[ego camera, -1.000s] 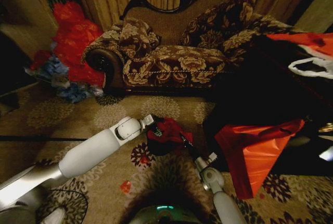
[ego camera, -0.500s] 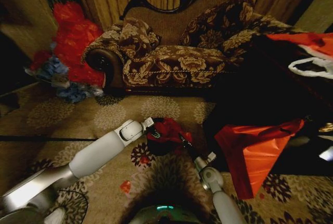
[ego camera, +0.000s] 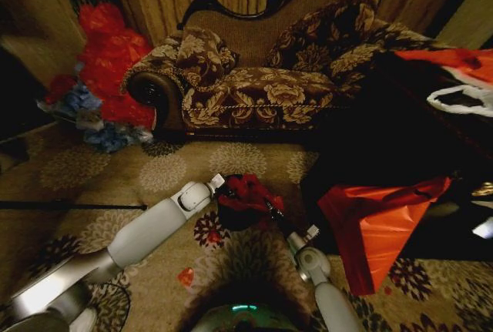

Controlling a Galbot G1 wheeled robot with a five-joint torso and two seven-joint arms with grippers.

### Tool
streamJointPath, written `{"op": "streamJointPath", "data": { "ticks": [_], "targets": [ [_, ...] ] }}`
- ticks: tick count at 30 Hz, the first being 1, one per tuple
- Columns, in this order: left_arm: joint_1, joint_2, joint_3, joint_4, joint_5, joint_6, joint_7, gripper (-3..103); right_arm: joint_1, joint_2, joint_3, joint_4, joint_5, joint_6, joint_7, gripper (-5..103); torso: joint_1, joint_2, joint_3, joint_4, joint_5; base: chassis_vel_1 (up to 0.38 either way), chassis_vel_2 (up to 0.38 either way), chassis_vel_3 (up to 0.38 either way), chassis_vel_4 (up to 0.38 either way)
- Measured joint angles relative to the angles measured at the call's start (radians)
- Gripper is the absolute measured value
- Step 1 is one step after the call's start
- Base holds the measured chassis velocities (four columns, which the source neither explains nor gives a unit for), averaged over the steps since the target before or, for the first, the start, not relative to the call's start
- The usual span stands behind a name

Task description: Place a garbage bag over the trash bin.

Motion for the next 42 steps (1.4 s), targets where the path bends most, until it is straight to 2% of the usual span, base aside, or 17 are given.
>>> {"op": "streamJointPath", "data": {
  "ticks": [1, 2, 5, 6, 8, 9, 10, 11, 13, 15, 19, 22, 24, 27, 36, 42],
  "targets": [
    [0.011, -0.003, -0.015, -0.004, -0.017, -0.002, -0.024, 44, -0.002, -0.001, 0.000, 0.001, 0.000, 0.000, 0.000, 0, 0.000, 0.000, 0.000, -0.0001, -0.0001, 0.000, 0.000, 0.000, 0.000],
    [0.011, -0.003, -0.015, -0.004, -0.017, -0.002, -0.024, 44, -0.002, -0.001, 0.000, 0.001, 0.000, 0.000, 0.000, 0, 0.000, 0.000, 0.000, -0.0001, -0.0001, 0.000, 0.000, 0.000, 0.000],
    [0.072, -0.014, -0.093, -0.017, -0.056, -0.024, -0.111, 28, -0.007, -0.004, 0.003, 0.003, -0.001, 0.001, -0.001, 0, 0.000, 0.000, 0.000, 0.0000, -0.0003, 0.000, 0.000, 0.000, 0.000],
    [0.072, -0.014, -0.093, -0.017, -0.056, -0.024, -0.111, 28, -0.007, -0.004, 0.003, 0.003, -0.001, 0.001, -0.001, 0, 0.000, 0.000, 0.000, 0.0000, -0.0003, 0.000, 0.000, 0.000, 0.000],
    [0.100, -0.021, -0.137, -0.025, -0.077, -0.036, -0.165, 17, -0.010, -0.006, 0.003, 0.005, -0.004, 0.003, -0.001, 0, 0.000, 0.000, 0.000, 0.0001, 0.0002, 0.000, 0.000, 0.000, 0.000],
    [0.109, -0.023, -0.150, -0.029, -0.086, -0.040, -0.184, 17, -0.011, -0.006, 0.003, 0.006, -0.005, 0.003, -0.001, 0, 0.000, 0.000, 0.000, 0.0001, 0.0002, 0.000, 0.000, 0.000, 0.000],
    [0.122, -0.025, -0.166, -0.035, -0.104, -0.047, -0.213, 11, -0.014, -0.007, 0.003, 0.008, -0.006, 0.004, -0.001, 0, 0.000, 0.000, 0.000, 0.0000, 0.0000, 0.000, 0.000, 0.000, 0.000],
    [0.122, -0.025, -0.166, -0.035, -0.104, -0.047, -0.213, 11, -0.014, -0.007, 0.003, 0.008, -0.006, 0.004, -0.001, 0, 0.000, 0.000, 0.000, 0.0000, 0.0000, 0.000, 0.000, 0.000, 0.000],
    [0.152, -0.025, -0.197, -0.059, -0.152, -0.067, -0.285, 1, -0.019, -0.009, 0.001, 0.013, -0.010, 0.004, -0.001, 0, 0.000, 0.000, 0.000, -0.0001, 0.0001, 0.000, 0.000, 0.000, 0.000],
    [0.164, -0.025, -0.208, -0.069, -0.166, -0.073, -0.305, 1, -0.021, -0.008, 0.001, 0.015, -0.011, 0.005, -0.001, 0, 0.000, 0.000, 0.000, 0.0000, -0.0001, 0.000, 0.000, 0.000, 0.000],
    [0.245, -0.028, -0.276, -0.118, -0.213, -0.091, -0.382, 0, -0.029, -0.002, 0.001, 0.034, -0.017, 0.010, 0.003, 0, 0.000, 0.000, 0.000, -0.0001, -0.0002, 0.000, 0.000, 0.000, 0.000],
    [0.277, -0.032, -0.298, -0.132, -0.224, -0.097, -0.405, 0, -0.034, -0.002, 0.001, 0.045, -0.022, 0.013, 0.008, 0, 0.000, 0.000, 0.000, 0.0000, 0.0000, 0.000, 0.000, 0.000, 0.000],
    [0.342, -0.049, -0.344, -0.151, -0.240, -0.109, -0.451, 0, -0.052, -0.002, 0.001, 0.073, -0.033, 0.018, 0.018, 0, 0.000, 0.000, 0.000, -0.0001, -0.0003, 0.000, 0.000, 0.000, 0.000],
    [0.393, -0.061, -0.373, -0.160, -0.253, -0.120, -0.479, 0, -0.068, 0.003, 0.002, 0.087, -0.046, 0.023, 0.028, 0, 0.000, 0.000, 0.000, 0.0000, 0.0003, 0.000, 0.000, 0.000, 0.000],
    [0.515, -0.108, -0.401, -0.160, -0.256, -0.171, -0.523, 0, -0.090, 0.023, 0.008, 0.063, -0.096, 0.043, 0.053, 0, 0.000, 0.000, 0.000, 0.0001, -0.0002, 0.000, 0.000, 0.000, 0.000],
    [0.559, -0.171, -0.409, -0.122, -0.248, -0.201, -0.531, 0, -0.077, 0.051, 0.001, -0.033, -0.177, 0.078, 0.065, 0, 0.000, 0.000, 0.000, -0.0001, 0.0002, 0.000, 0.000, 0.000, 0.000]
  ]
}}
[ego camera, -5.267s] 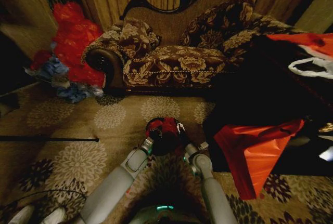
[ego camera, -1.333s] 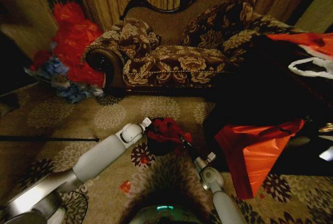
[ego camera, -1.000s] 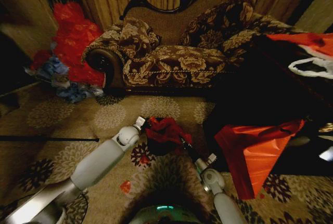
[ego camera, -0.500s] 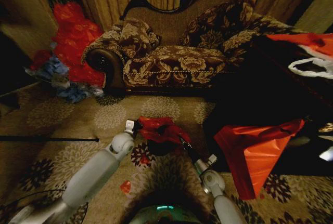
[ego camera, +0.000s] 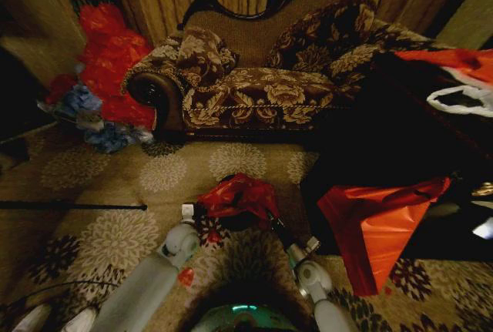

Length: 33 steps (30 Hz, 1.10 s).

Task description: Place a garbage bag over the trash bin.

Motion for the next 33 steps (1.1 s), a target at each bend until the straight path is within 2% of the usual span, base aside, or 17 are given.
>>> {"op": "streamJointPath", "data": {
  "ticks": [2, 5, 7, 10, 11, 15, 24, 33],
  "targets": [
    [-0.007, -0.026, 0.003, 0.042, 0.001, -0.027, 0.005, 0, 0.022, 0.012, -0.001, -0.067, -0.052, 0.030, -0.004, 0, 0.000, 0.000, 0.000, 0.0001, 0.0000, 0.000, 0.000, 0.000, 0.000],
    [-0.023, -0.048, 0.006, 0.081, 0.004, -0.051, 0.012, 0, 0.041, 0.020, -0.001, -0.111, -0.078, 0.047, -0.008, 0, 0.000, 0.000, 0.000, 0.0001, -0.0001, 0.000, 0.000, 0.000, 0.000],
    [-0.034, -0.061, 0.007, 0.105, 0.007, -0.065, 0.020, 0, 0.049, 0.023, -0.002, -0.125, -0.079, 0.049, -0.007, 0, 0.000, 0.000, 0.000, 0.0000, -0.0001, 0.000, 0.000, 0.000, 0.000],
    [-0.077, -0.116, 0.005, 0.213, 0.023, -0.118, 0.037, 0, 0.078, 0.033, -0.004, -0.164, -0.078, 0.049, -0.007, 0, 0.000, 0.000, 0.000, 0.0000, -0.0003, 0.000, 0.000, 0.000, 0.000],
    [-0.077, -0.116, 0.005, 0.213, 0.023, -0.118, 0.037, 0, 0.078, 0.033, -0.004, -0.164, -0.078, 0.049, -0.007, 0, 0.000, 0.000, 0.000, 0.0000, -0.0003, 0.000, 0.000, 0.000, 0.000],
    [-0.114, -0.164, -0.001, 0.341, 0.057, -0.170, 0.060, 0, 0.113, 0.041, -0.005, -0.207, -0.076, 0.049, -0.007, 0, 0.000, 0.000, 0.000, -0.0001, -0.0002, 0.000, 0.000, 0.000, 0.000],
    [-0.123, -0.180, -0.004, 0.441, 0.101, -0.196, 0.085, 0, 0.158, 0.052, -0.001, -0.295, -0.081, 0.049, -0.010, 0, 0.000, 0.000, 0.000, 0.0000, -0.0001, 0.000, 0.000, 0.000, 0.000],
    [-0.126, -0.186, -0.005, 0.462, 0.125, -0.207, 0.106, 0, 0.179, 0.064, 0.007, -0.359, -0.120, 0.062, -0.016, 0, 0.000, 0.000, 0.000, 0.0000, -0.0001, 0.000, 0.000, 0.000, 0.000]
  ]
}}
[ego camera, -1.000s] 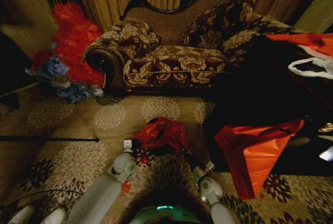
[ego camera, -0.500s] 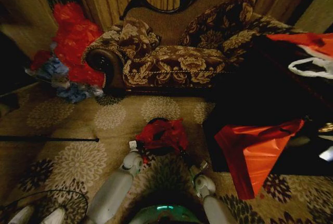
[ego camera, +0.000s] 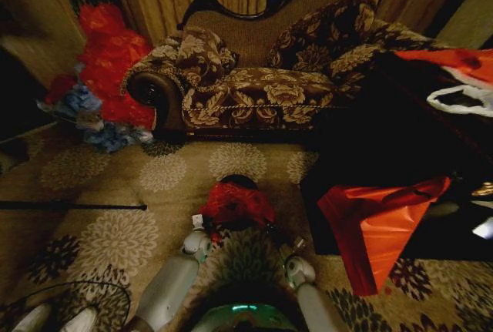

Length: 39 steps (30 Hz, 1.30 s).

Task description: Place a garbage bag over the trash bin.

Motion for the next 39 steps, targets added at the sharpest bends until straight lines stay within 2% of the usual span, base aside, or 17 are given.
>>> {"op": "streamJointPath", "data": {
  "ticks": [6, 9, 10, 11, 13, 14, 15, 17, 19, 21, 23, 27, 29, 32, 34, 38, 39],
  "targets": [
    [0.005, -0.001, -0.003, -0.020, 0.008, -0.008, -0.002, 0, -0.011, -0.002, 0.000, 0.027, -0.020, 0.013, 0.014, 0, 0.000, 0.000, 0.000, 0.0001, 0.0000, 0.000, 0.000, 0.000, 0.000],
    [0.041, 0.020, 0.001, -0.107, 0.019, 0.003, -0.016, -1, -0.052, -0.015, -0.010, 0.108, -0.039, 0.014, 0.019, 0, 0.000, 0.000, 0.000, 0.0002, 0.0000, 0.000, 0.000, 0.000, 0.000],
    [0.053, 0.027, 0.003, -0.128, 0.037, 0.003, -0.020, 4, -0.069, -0.020, -0.014, 0.133, -0.053, 0.014, 0.020, -3, 0.000, 0.000, 0.000, 0.0001, -0.0001, 0.000, 0.000, 0.000, 0.000],
    [0.062, 0.031, 0.005, -0.142, 0.055, 0.000, -0.023, 11, -0.083, -0.024, -0.017, 0.155, -0.064, 0.015, 0.020, 2, 0.000, 0.000, 0.000, 0.0000, -0.0001, 0.000, 0.000, 0.000, 0.000],
    [0.072, 0.037, 0.006, -0.154, 0.082, -0.009, -0.028, 11, -0.100, -0.030, -0.021, 0.179, -0.077, 0.016, 0.018, 8, 0.000, 0.000, 0.000, 0.0002, 0.0000, 0.000, 0.000, 0.000, 0.000],
    [0.083, 0.044, 0.007, -0.165, 0.122, -0.020, -0.038, 16, -0.128, -0.039, -0.025, 0.213, -0.102, 0.016, 0.011, 8, 0.000, 0.000, 0.000, 0.0000, -0.0001, 0.000, 0.000, 0.000, 0.000],
    [0.092, 0.049, 0.007, -0.173, 0.152, -0.028, -0.041, 22, -0.148, -0.046, -0.025, 0.234, -0.125, 0.019, 0.003, 19, 0.000, 0.000, 0.000, 0.0000, -0.0001, 0.000, 0.000, 0.000, 0.000],
    [0.102, 0.055, 0.007, -0.181, 0.179, -0.034, -0.043, 27, -0.163, -0.051, -0.024, 0.250, -0.146, 0.025, -0.005, 19, 0.000, 0.000, 0.000, 0.0000, 0.0000, 0.000, 0.000, 0.000, 0.000],
    [0.125, 0.065, 0.006, -0.199, 0.240, -0.049, -0.043, 38, -0.197, -0.062, -0.021, 0.286, -0.181, 0.042, -0.015, 29, 0.000, 0.000, 0.000, 0.0000, 0.0000, 0.000, 0.000, 0.000, 0.000],
    [0.158, 0.079, 0.004, -0.219, 0.322, -0.079, -0.031, 43, -0.232, -0.068, -0.019, 0.333, -0.207, 0.054, -0.016, 40, 0.000, 0.000, 0.000, -0.0001, -0.0001, 0.000, 0.000, 0.000, 0.000],
    [0.169, 0.085, 0.003, -0.226, 0.347, -0.088, -0.024, 48, -0.240, -0.068, -0.018, 0.345, -0.213, 0.058, -0.016, 40, 0.000, 0.000, 0.000, 0.0000, -0.0001, 0.000, 0.000, 0.000, 0.000],
    [0.226, 0.131, 0.003, -0.278, 0.481, -0.127, 0.033, 66, -0.288, -0.069, -0.005, 0.413, -0.263, 0.078, -0.012, 61, 0.000, 0.000, 0.000, -0.0001, -0.0001, 0.000, 0.000, 0.000, 0.000],
    [0.234, 0.137, 0.000, -0.283, 0.500, -0.132, 0.038, 72, -0.293, -0.069, -0.005, 0.418, -0.267, 0.079, -0.012, 61, 0.000, 0.000, 0.000, -0.0001, 0.0000, 0.000, 0.000, 0.000, 0.000],
    [0.279, 0.169, -0.030, -0.289, 0.654, -0.188, 0.058, 88, -0.322, -0.069, -0.009, 0.452, -0.292, 0.086, -0.012, 78, 0.000, 0.000, 0.000, 0.0001, -0.0001, 0.000, 0.000, 0.000, 0.000],
    [0.284, 0.173, -0.035, -0.287, 0.673, -0.198, 0.059, 88, -0.326, -0.069, -0.010, 0.457, -0.295, 0.087, -0.013, 83, 0.000, 0.000, 0.000, 0.0001, 0.0001, 0.000, 0.000, 0.000, 0.000],
    [0.299, 0.177, -0.090, -0.248, 0.872, -0.278, 0.054, 100, -0.355, -0.070, -0.020, 0.508, -0.299, 0.081, -0.014, 97, 0.000, 0.000, 0.000, 0.0001, -0.0003, 0.000, 0.000, 0.000, 0.000],
    [0.299, 0.177, -0.090, -0.248, 0.872, -0.278, 0.054, 100, -0.355, -0.070, -0.020, 0.508, -0.299, 0.081, -0.014, 97, 0.000, 0.000, 0.000, 0.0001, -0.0003, 0.000, 0.000, 0.000, 0.000]
  ]
}}
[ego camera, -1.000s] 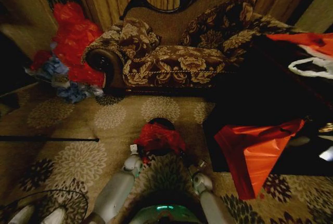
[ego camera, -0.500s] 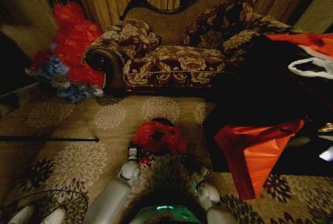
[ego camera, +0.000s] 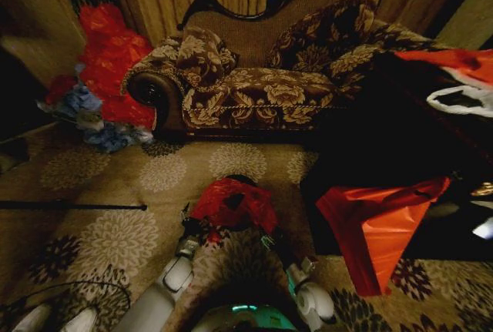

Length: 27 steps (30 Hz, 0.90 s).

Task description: Place a garbage bag over the trash bin.

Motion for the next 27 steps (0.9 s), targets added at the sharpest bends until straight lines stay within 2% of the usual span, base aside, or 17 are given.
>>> {"op": "streamJointPath", "data": {
  "ticks": [2, 3, 6, 10, 12, 14, 16, 21, 24, 27],
  "targets": [
    [-0.005, 0.000, -0.029, 0.013, 0.107, -0.064, 0.033, 100, -0.003, 0.000, -0.001, 0.005, -0.001, -0.003, -0.001, 100, 0.000, 0.000, 0.000, 0.0001, 0.0002, 0.000, 0.000, 0.000, 0.000],
    [-0.008, 0.003, -0.030, 0.013, 0.127, -0.082, 0.046, 100, -0.003, 0.001, -0.001, 0.005, -0.001, -0.003, -0.001, 100, 0.000, 0.000, 0.000, 0.0001, 0.0002, 0.000, 0.000, 0.000, 0.000],
    [-0.023, 0.028, 0.001, -0.004, 0.146, -0.122, 0.106, 100, -0.001, 0.004, -0.002, 0.005, -0.002, -0.005, -0.001, 100, 0.000, 0.000, 0.000, -0.0001, 0.0003, 0.000, 0.000, 0.000, 0.000],
    [-0.016, 0.056, 0.032, -0.049, 0.152, -0.120, 0.133, 100, -0.001, 0.006, -0.002, 0.011, -0.003, -0.005, -0.001, 100, 0.000, 0.000, 0.000, -0.0002, -0.0001, 0.000, 0.000, 0.000, 0.000],
    [0.017, 0.100, 0.046, -0.149, 0.124, -0.064, 0.140, 100, -0.008, 0.004, -0.002, 0.026, -0.003, -0.008, -0.002, 100, 0.000, 0.000, 0.000, -0.0001, 0.0004, 0.000, 0.000, 0.000, 0.000],
    [0.029, 0.114, 0.049, -0.180, 0.109, -0.042, 0.141, 100, -0.010, 0.003, -0.002, 0.029, -0.003, -0.008, -0.003, 100, 0.000, 0.000, 0.000, 0.0000, 0.0002, 0.000, 0.000, 0.000, 0.000],
    [0.052, 0.155, 0.052, -0.262, 0.059, 0.026, 0.152, 100, -0.011, 0.002, -0.001, 0.028, -0.005, -0.008, -0.006, 100, 0.000, 0.000, 0.000, 0.0002, 0.0007, 0.000, 0.000, 0.000, 0.000],
    [0.014, 0.161, 0.066, -0.269, 0.027, 0.053, 0.177, 100, -0.006, 0.004, -0.002, 0.024, -0.007, -0.008, -0.005, 100, 0.000, 0.000, 0.000, 0.0001, 0.0000, 0.000, 0.000, 0.000, 0.000],
    [-0.039, 0.136, 0.079, -0.248, 0.012, 0.076, 0.227, 100, 0.011, 0.004, -0.013, 0.023, -0.010, -0.013, -0.002, 100, 0.000, 0.000, 0.000, -0.0003, -0.0002, 0.000, 0.000, 0.000, 0.000],
    [-0.044, 0.136, 0.089, -0.261, 0.003, 0.094, 0.244, 100, 0.016, 0.000, -0.017, 0.024, -0.010, -0.018, -0.001, 100, 0.000, 0.000, 0.000, 0.0002, 0.0005, 0.000, 0.000, 0.000, 0.000]
  ]
}}
